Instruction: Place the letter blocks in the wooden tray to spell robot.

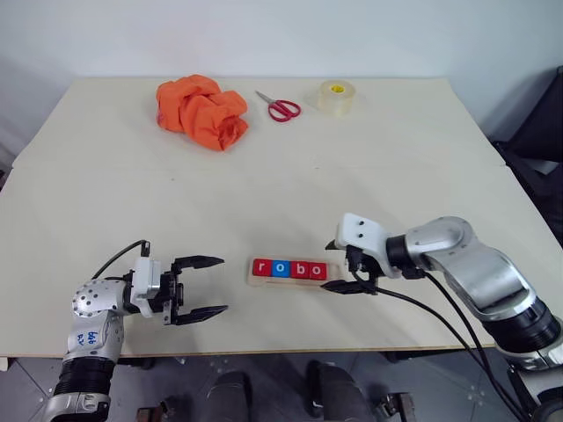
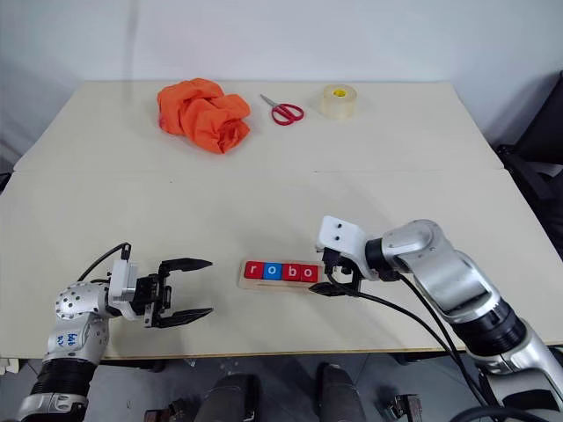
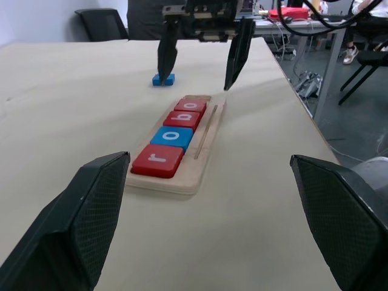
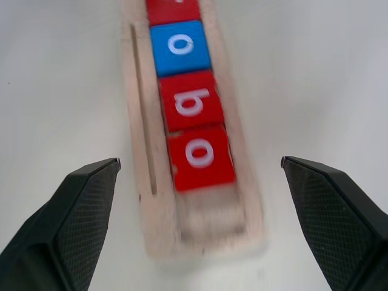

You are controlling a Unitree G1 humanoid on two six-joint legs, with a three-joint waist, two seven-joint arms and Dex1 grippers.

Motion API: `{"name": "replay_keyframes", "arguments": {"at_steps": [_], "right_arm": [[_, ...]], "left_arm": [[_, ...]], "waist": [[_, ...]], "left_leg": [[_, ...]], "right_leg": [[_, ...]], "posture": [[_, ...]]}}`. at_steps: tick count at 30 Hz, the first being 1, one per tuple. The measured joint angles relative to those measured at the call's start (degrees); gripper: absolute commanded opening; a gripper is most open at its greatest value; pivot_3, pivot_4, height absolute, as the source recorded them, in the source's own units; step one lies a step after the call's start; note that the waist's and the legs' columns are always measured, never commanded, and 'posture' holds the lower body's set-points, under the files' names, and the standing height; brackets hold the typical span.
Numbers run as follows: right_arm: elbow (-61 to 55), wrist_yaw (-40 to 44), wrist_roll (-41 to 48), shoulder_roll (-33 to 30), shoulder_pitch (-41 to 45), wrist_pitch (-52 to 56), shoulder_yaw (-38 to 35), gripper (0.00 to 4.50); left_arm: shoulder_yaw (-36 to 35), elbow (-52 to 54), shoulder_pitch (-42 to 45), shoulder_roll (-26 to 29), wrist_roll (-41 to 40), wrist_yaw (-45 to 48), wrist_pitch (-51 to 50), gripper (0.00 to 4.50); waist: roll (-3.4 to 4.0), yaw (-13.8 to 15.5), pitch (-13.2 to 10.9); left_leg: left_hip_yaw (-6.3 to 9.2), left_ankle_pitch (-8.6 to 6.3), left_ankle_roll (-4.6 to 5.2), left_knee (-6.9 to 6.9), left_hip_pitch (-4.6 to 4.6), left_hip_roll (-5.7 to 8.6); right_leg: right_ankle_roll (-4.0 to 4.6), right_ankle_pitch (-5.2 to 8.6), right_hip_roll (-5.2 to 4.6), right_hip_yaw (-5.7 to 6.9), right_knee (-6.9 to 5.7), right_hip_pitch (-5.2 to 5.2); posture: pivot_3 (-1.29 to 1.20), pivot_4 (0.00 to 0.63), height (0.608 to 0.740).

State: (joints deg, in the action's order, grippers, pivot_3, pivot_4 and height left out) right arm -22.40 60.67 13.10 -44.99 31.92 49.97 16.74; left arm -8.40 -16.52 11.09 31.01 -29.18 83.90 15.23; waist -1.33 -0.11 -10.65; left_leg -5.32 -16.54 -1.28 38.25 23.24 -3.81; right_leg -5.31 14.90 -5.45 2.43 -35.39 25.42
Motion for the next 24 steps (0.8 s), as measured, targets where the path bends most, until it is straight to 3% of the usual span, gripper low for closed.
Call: {"name": "replay_keyframes", "arguments": {"at_steps": [12,16,24], "right_arm": [[-4.17,-9.25,4.09,-1.75,-23.97,-1.28,-25.02,4.45],[-7.47,-15.32,4.68,2.54,-31.53,-0.87,-32.69,4.45],[-9.65,-25.20,5.24,9.80,-31.42,-0.56,-33.57,4.45]], "left_arm": [[0.46,-2.51,1.86,-0.55,0.01,1.68,0.39,4.50],[0.56,-4.03,3.82,-0.55,0.03,2.02,0.31,4.50],[1.53,-4.77,5.73,-0.53,0.03,2.05,-0.34,4.50]], "waist": [[-0.02,0.00,0.01],[-0.03,0.15,0.02],[-0.05,-0.10,0.04]], "left_leg": [[0.00,0.02,0.01,0.02,-0.05,0.02],[0.06,0.05,0.01,-0.03,-0.10,-0.01],[0.01,0.07,0.03,0.01,-0.13,0.01]], "right_leg": [[-0.04,-0.02,0.01,-0.03,0.00,-0.05],[-0.02,-0.01,0.06,-0.01,-0.03,-0.08],[-0.07,-0.04,0.05,-0.10,-0.05,-0.09]], "posture": [[0.00,0.150,0.740],[0.00,0.150,0.740],[0.00,0.150,0.740]]}}
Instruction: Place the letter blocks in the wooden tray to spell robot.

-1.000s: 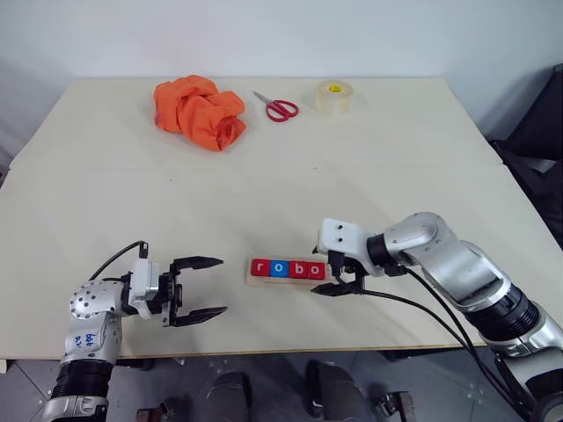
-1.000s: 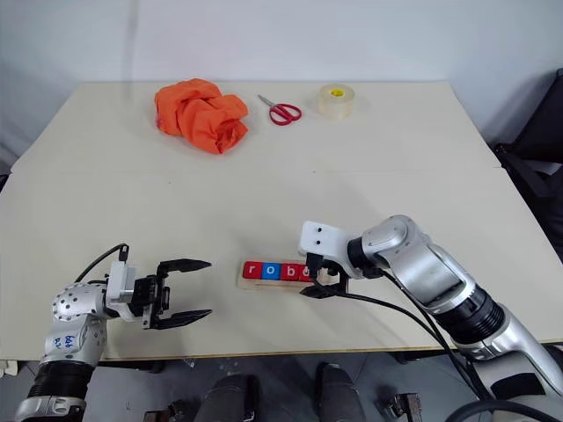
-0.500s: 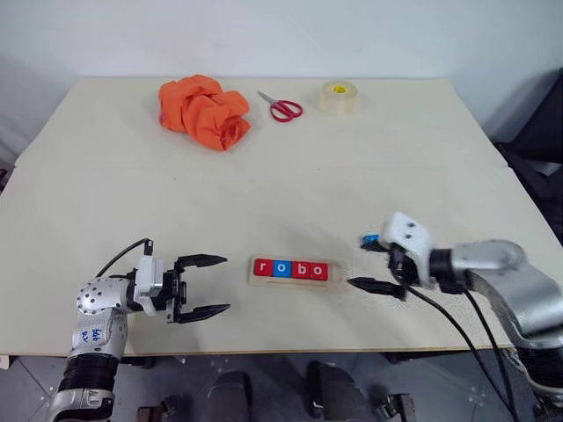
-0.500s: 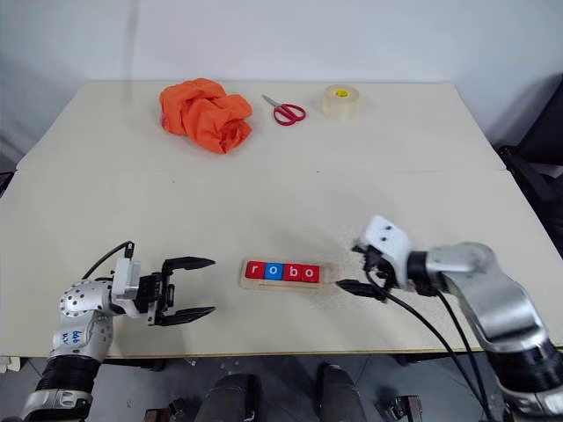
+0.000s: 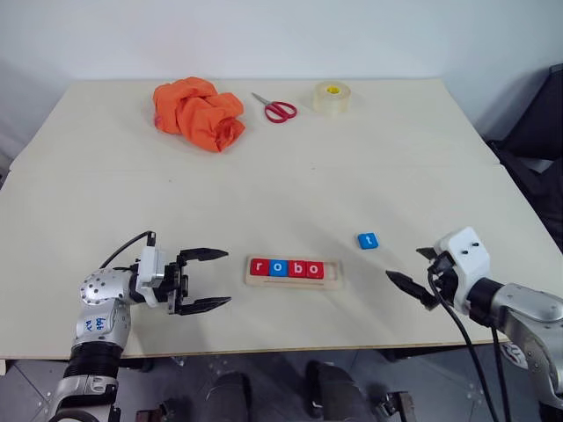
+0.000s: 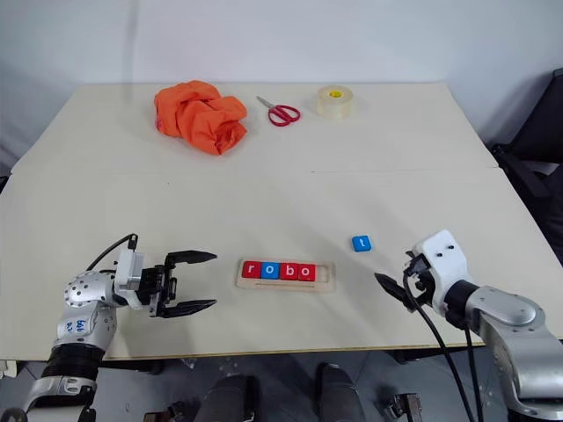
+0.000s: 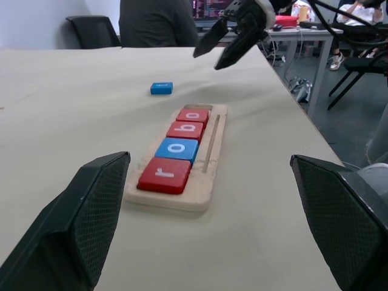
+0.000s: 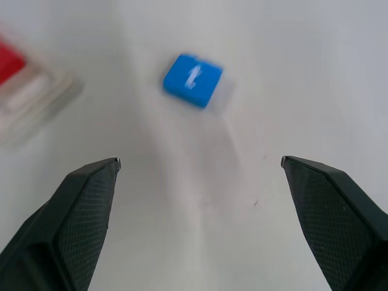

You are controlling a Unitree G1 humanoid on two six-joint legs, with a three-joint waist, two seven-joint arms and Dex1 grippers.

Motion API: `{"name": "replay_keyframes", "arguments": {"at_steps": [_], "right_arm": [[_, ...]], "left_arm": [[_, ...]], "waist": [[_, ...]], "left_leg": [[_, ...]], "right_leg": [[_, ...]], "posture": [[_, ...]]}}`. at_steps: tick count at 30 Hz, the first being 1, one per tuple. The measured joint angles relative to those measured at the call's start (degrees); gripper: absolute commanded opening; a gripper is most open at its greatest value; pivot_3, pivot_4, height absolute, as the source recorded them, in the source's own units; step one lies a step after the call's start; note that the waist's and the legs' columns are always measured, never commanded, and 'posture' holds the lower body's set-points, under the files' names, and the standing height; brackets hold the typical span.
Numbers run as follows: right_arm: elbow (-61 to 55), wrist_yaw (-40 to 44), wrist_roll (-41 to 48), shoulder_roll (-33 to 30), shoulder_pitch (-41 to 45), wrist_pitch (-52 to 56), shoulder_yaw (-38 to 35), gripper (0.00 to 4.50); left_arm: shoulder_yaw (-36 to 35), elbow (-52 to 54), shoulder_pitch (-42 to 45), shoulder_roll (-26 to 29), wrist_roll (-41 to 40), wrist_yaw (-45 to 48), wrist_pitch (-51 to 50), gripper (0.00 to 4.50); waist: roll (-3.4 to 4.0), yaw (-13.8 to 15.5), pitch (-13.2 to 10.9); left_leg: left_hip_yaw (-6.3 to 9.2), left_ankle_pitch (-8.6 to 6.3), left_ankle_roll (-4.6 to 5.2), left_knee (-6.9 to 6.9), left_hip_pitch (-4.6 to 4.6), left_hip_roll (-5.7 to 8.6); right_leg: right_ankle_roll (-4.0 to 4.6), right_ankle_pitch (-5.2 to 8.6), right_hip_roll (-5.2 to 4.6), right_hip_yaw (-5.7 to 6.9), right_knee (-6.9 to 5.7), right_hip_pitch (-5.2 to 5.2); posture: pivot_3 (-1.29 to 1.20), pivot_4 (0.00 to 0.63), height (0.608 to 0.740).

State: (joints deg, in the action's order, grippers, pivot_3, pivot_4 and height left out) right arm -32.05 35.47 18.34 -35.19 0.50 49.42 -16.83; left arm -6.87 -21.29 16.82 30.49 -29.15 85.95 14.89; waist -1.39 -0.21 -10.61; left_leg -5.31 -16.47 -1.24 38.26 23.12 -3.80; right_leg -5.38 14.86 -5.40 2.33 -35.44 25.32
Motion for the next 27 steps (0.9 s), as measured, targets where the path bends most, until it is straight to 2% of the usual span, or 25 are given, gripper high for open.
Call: {"name": "replay_keyframes", "arguments": {"at_steps": [6,14,17,24,27], "right_arm": [[8.25,-10.64,-4.19,8.71,8.75,-2.30,6.70,4.45],[15.76,-17.10,-7.59,13.83,12.66,-5.15,11.00,4.45],[15.79,-18.09,-7.76,14.72,12.67,-5.51,11.63,3.89],[15.05,-20.04,-7.77,16.00,12.35,-5.55,12.62,1.55],[13.70,-22.50,-8.07,17.54,11.74,-4.76,12.00,1.47]], "left_arm": [[0.60,0.74,0.17,0.82,-0.13,0.00,-1.68,4.50],[0.04,3.36,-1.44,3.29,-0.63,0.00,-2.89,4.50],[0.03,4.09,-1.88,3.34,-0.71,-0.01,-3.12,4.50],[0.03,4.72,-1.88,3.34,-0.71,-0.02,-3.19,4.50],[0.06,4.47,-1.56,3.31,-0.71,-0.02,-3.19,4.50]], "waist": [[-0.03,-0.11,0.02],[-0.02,-0.03,0.01],[-0.03,-0.05,0.01],[-0.02,0.03,0.02],[-0.02,0.08,0.02]], "left_leg": [[0.00,0.01,0.01,-0.03,0.01,0.00],[-0.02,0.00,0.01,-0.06,0.06,0.01],[-0.02,0.01,0.01,-0.06,0.04,0.01],[-0.01,0.02,0.02,-0.04,0.02,0.01],[-0.01,0.02,0.02,-0.04,0.03,0.01]], "right_leg": [[0.05,0.02,0.01,0.00,-0.04,0.03],[0.05,0.03,-0.02,0.00,-0.01,0.05],[0.05,0.03,-0.01,0.00,-0.04,0.04],[0.05,0.03,-0.02,0.00,-0.07,0.03],[0.06,0.03,-0.03,0.00,-0.06,0.04]], "posture": [[0.00,0.150,0.740],[0.00,0.150,0.740],[0.00,0.150,0.740],[0.00,0.150,0.740],[0.00,0.150,0.740]]}}
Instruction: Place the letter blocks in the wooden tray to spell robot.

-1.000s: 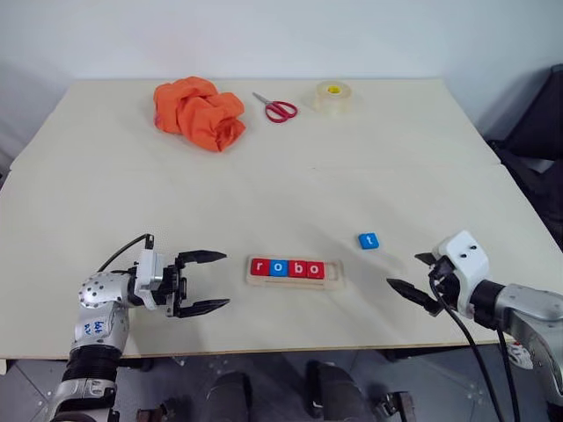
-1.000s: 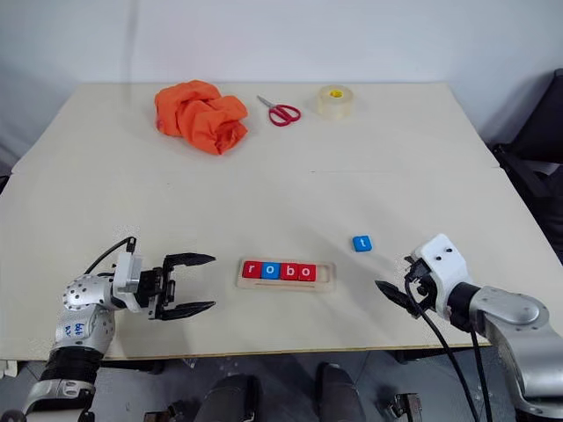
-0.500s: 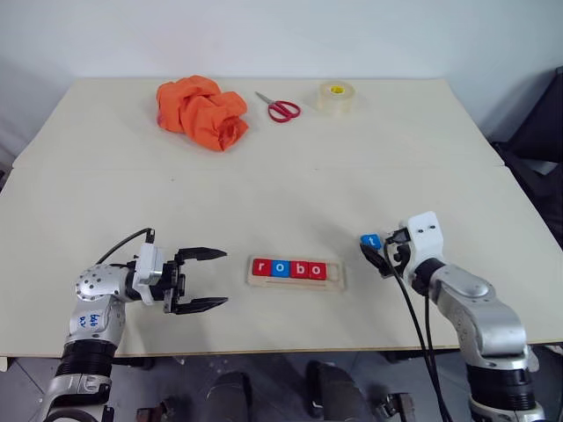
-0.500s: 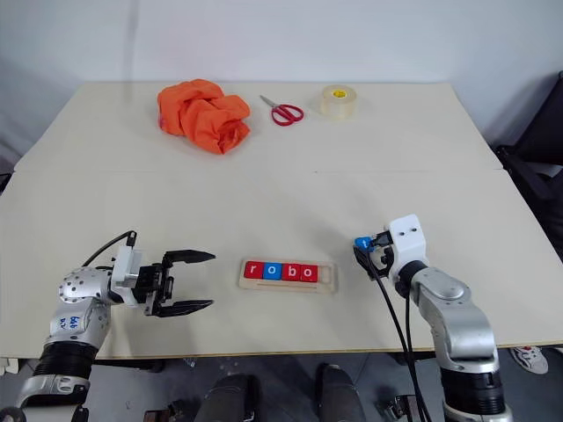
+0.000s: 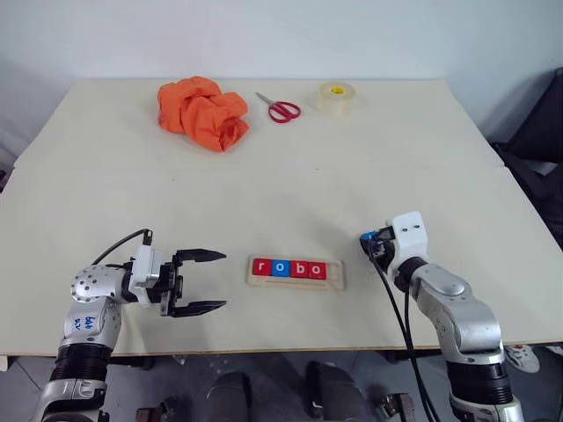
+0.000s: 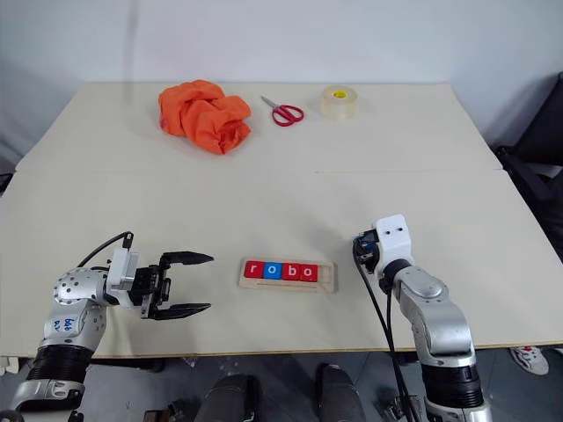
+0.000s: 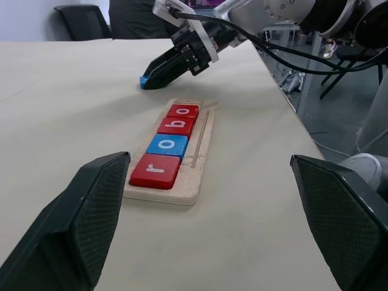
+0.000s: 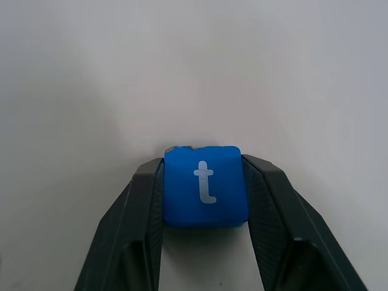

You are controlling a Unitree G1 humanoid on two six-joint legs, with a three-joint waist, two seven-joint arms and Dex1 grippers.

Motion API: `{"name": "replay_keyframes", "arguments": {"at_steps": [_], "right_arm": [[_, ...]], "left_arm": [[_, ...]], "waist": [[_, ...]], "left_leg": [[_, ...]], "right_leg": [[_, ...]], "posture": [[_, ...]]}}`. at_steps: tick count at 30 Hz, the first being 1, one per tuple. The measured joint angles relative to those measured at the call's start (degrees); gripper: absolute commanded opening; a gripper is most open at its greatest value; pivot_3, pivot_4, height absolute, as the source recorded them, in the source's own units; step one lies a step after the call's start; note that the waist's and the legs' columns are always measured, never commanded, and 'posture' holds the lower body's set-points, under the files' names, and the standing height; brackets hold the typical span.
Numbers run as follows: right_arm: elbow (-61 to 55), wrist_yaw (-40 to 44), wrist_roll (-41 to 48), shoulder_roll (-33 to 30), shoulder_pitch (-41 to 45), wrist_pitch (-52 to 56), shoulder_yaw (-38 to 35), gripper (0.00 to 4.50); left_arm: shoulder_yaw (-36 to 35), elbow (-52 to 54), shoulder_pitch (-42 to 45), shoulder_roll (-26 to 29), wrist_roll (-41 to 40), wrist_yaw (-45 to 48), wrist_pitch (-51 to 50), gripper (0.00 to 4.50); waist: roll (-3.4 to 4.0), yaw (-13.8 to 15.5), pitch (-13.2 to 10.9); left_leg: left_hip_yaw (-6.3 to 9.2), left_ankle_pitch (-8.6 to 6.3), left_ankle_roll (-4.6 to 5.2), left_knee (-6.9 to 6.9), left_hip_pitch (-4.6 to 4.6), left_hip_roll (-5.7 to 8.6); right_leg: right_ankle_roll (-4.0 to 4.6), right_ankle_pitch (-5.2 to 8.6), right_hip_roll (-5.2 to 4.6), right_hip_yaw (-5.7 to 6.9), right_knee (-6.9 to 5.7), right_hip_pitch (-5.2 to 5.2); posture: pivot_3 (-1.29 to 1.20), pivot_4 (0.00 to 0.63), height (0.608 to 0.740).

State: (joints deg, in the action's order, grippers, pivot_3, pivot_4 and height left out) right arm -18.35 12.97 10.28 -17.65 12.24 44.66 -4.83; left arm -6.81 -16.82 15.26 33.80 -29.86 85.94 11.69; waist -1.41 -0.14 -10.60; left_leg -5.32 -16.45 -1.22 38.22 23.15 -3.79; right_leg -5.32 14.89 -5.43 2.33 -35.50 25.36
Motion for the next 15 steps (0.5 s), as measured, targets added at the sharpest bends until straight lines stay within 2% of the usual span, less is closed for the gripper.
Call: {"name": "replay_keyframes", "arguments": {"at_steps": [6,11,15], "right_arm": [[-9.40,-5.50,0.56,3.78,-0.51,7.44,-2.64,1.47],[-22.94,-8.90,1.90,7.83,-5.33,18.05,-2.79,1.47],[-29.18,-11.35,1.94,10.57,-9.12,23.75,-2.28,1.47]], "left_arm": [[0.91,-2.00,2.27,-0.55,0.01,0.03,0.01,4.50],[2.07,-4.59,4.24,-1.52,0.03,0.06,0.03,4.50],[2.65,-6.00,5.50,-1.54,0.03,0.08,0.13,4.50]], "waist": [[0.01,-0.09,0.00],[0.01,-0.07,0.00],[0.00,-0.08,0.00]], "left_leg": [[0.01,0.00,0.00,-0.02,0.01,-0.01],[0.02,0.00,0.00,-0.06,0.03,-0.01],[0.03,0.00,0.00,-0.06,0.03,-0.01]], "right_leg": [[0.01,0.00,0.01,0.00,0.00,0.03],[0.04,0.02,0.02,0.02,0.01,0.04],[0.05,0.03,0.03,0.02,0.02,0.04]], "posture": [[0.00,0.150,0.740],[0.00,0.150,0.740],[0.00,0.150,0.740]]}}
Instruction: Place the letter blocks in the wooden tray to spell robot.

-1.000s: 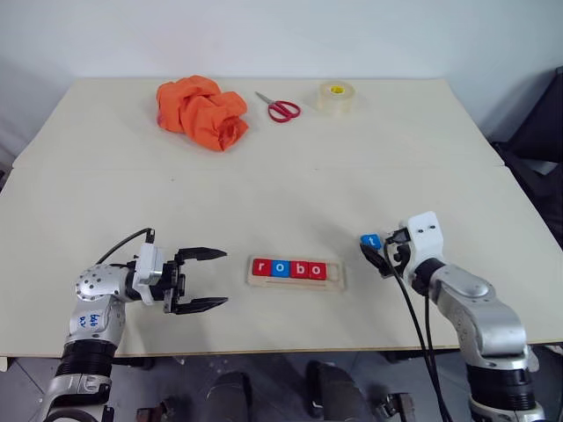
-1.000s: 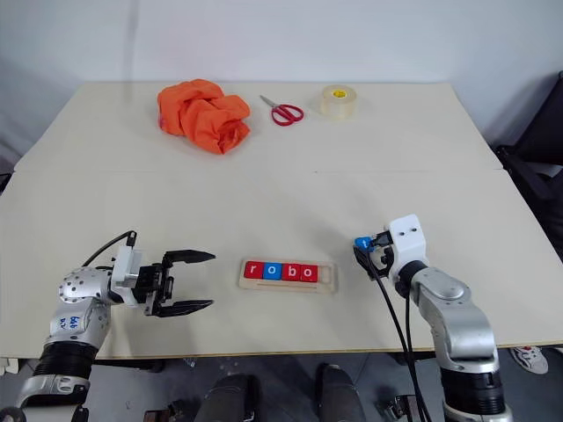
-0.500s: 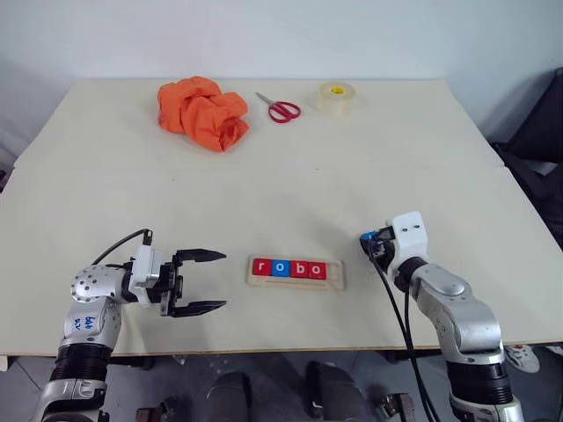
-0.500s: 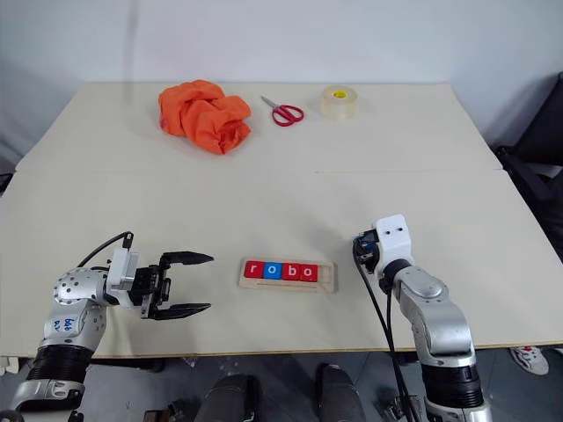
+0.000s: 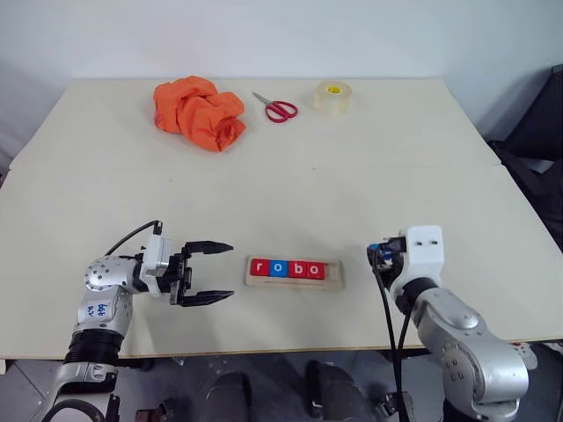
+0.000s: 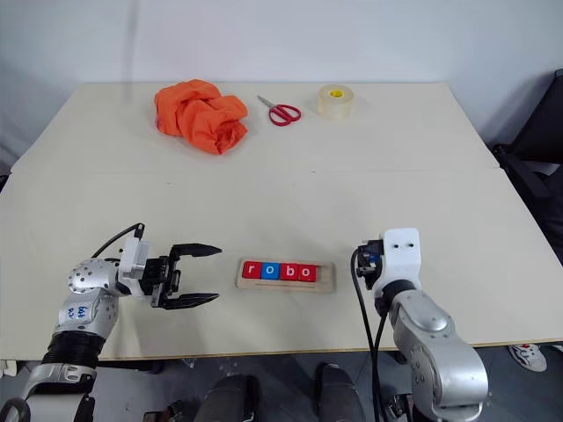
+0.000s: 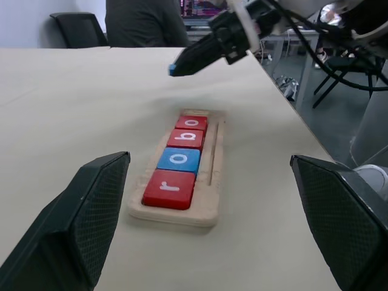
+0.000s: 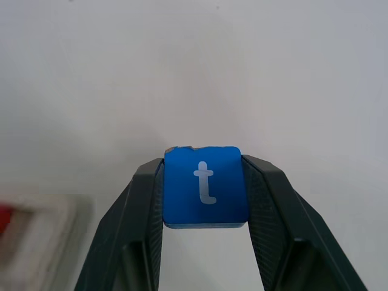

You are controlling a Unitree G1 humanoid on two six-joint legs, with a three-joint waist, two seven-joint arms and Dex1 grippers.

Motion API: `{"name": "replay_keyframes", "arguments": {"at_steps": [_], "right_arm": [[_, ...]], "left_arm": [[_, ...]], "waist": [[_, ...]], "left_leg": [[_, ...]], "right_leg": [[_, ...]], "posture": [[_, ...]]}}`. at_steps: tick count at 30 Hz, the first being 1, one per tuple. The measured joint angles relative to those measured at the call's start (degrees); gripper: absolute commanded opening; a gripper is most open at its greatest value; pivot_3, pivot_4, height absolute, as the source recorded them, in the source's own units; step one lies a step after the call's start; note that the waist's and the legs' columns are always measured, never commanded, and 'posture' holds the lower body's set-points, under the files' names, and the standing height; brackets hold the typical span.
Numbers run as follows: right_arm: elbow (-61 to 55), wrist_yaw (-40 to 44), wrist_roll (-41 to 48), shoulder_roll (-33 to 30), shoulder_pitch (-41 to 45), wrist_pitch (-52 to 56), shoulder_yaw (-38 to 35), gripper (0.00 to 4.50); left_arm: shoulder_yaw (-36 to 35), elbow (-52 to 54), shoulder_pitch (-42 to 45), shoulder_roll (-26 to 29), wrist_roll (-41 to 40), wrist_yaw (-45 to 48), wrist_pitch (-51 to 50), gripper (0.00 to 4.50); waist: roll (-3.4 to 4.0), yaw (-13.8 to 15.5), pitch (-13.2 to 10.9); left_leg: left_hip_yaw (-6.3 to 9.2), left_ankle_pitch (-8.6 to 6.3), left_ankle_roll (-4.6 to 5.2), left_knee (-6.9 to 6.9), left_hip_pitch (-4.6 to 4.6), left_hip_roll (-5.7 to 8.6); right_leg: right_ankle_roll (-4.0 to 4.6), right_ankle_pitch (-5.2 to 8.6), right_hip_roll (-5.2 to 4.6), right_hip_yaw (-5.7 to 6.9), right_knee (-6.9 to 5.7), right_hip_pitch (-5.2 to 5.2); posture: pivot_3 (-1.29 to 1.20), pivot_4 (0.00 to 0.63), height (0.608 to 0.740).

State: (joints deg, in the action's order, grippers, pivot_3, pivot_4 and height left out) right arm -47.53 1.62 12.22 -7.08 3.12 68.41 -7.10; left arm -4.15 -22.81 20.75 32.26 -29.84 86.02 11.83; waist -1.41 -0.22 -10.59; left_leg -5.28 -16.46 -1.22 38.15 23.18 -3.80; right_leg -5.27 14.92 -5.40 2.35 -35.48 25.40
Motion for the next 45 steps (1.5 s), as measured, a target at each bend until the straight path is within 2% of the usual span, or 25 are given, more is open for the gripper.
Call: {"name": "replay_keyframes", "arguments": {"at_steps": [3,12,15,21,24,26,30,32,37,40,45], "right_arm": [[-0.38,-1.05,-0.14,0.99,-0.73,2.22,-0.11,1.47],[-0.33,-0.44,-0.12,-0.17,-1.80,2.61,-0.01,4.48],[-0.34,2.38,0.38,-4.21,-1.81,2.10,0.07,4.48],[-0.22,15.21,5.39,-18.97,-0.43,0.32,-0.06,4.48],[3.96,26.86,7.58,-33.77,2.05,-4.43,0.43,4.48],[8.10,33.70,7.97,-40.27,3.38,-9.73,0.76,4.48],[15.03,43.59,7.61,-47.23,5.23,-18.61,5.87,4.48],[21.48,48.80,6.36,-49.65,9.04,-23.69,9.61,4.48],[28.88,55.21,3.33,-50.75,12.08,-31.08,14.66,4.48],[33.13,57.14,1.87,-50.30,14.60,-33.02,17.51,3.89],[34.76,58.94,0.61,-50.08,15.76,-35.04,18.37,2.23]], "left_arm": [[0.65,-1.20,0.85,-0.08,0.00,0.01,0.14,4.50],[1.28,-3.57,2.97,-0.60,0.02,0.02,1.50,4.50],[1.34,-3.85,2.96,-0.68,0.02,0.02,1.97,4.50],[1.37,-3.91,2.73,-1.00,0.02,0.02,2.68,4.50],[1.58,-4.31,2.57,-1.08,0.02,0.04,3.33,4.50],[1.62,-4.95,2.47,-1.07,0.02,0.04,3.73,4.50],[1.77,-4.81,1.74,-1.04,-0.01,0.04,4.60,4.50],[1.79,-4.39,0.45,-1.12,-0.02,0.03,5.09,4.50],[1.00,0.61,-5.91,-1.17,-0.16,-0.06,5.45,4.50],[0.03,4.88,-10.63,-1.13,-0.42,-0.32,5.29,4.50],[-1.58,9.82,-15.64,-1.03,-0.76,-1.81,4.34,4.50]], "waist": [[-0.01,-0.07,0.00],[-0.01,-0.09,0.00],[-0.01,-0.06,0.00],[-0.01,-0.07,0.00],[-0.01,-0.03,0.00],[-0.03,0.04,0.00],[-0.03,-0.04,-0.01],[-0.03,-0.35,-0.01],[-0.03,0.00,-0.01],[-0.02,-0.05,-0.01],[-0.02,0.13,-0.01]], "left_leg": [[0.00,0.00,0.00,0.01,0.00,0.00],[0.00,0.00,0.01,-0.01,0.01,0.00],[0.00,0.00,0.01,-0.01,0.02,0.01],[0.02,0.00,0.01,-0.02,0.01,0.00],[0.02,-0.01,0.03,0.01,0.00,0.03],[0.05,-0.01,0.04,-0.02,0.01,0.01],[0.00,-0.01,0.04,-0.07,0.02,0.02],[-0.05,-0.03,0.05,-0.01,0.02,0.02],[-0.05,-0.04,0.04,-0.05,0.03,0.00],[-0.10,-0.05,0.03,0.01,0.04,0.01],[-0.07,-0.05,0.03,0.03,0.02,0.00]], "right_leg": [[0.00,0.00,-0.01,0.00,0.00,0.00],[0.00,0.00,0.00,0.01,0.04,0.00],[0.00,0.00,0.00,0.01,0.05,0.00],[-0.01,0.00,0.01,0.01,0.08,-0.01],[-0.05,-0.02,-0.01,0.01,0.16,-0.07],[-0.06,-0.03,0.02,0.05,0.22,-0.08],[-0.08,-0.04,0.01,0.03,0.27,-0.06],[-0.15,-0.08,0.00,-0.01,0.32,-0.06],[-0.13,-0.07,0.00,0.01,0.36,-0.06],[-0.16,-0.08,-0.04,-0.02,0.37,-0.06],[-0.14,-0.09,-0.04,0.00,0.35,-0.07]], "posture": [[0.00,0.150,0.740],[0.00,0.150,0.740],[0.00,0.150,0.740],[0.00,0.150,0.740],[0.00,0.150,0.740],[0.00,0.150,0.740],[0.00,0.150,0.740],[0.00,0.150,0.740],[0.00,0.150,0.740],[0.00,0.150,0.740],[0.00,0.150,0.740]]}}
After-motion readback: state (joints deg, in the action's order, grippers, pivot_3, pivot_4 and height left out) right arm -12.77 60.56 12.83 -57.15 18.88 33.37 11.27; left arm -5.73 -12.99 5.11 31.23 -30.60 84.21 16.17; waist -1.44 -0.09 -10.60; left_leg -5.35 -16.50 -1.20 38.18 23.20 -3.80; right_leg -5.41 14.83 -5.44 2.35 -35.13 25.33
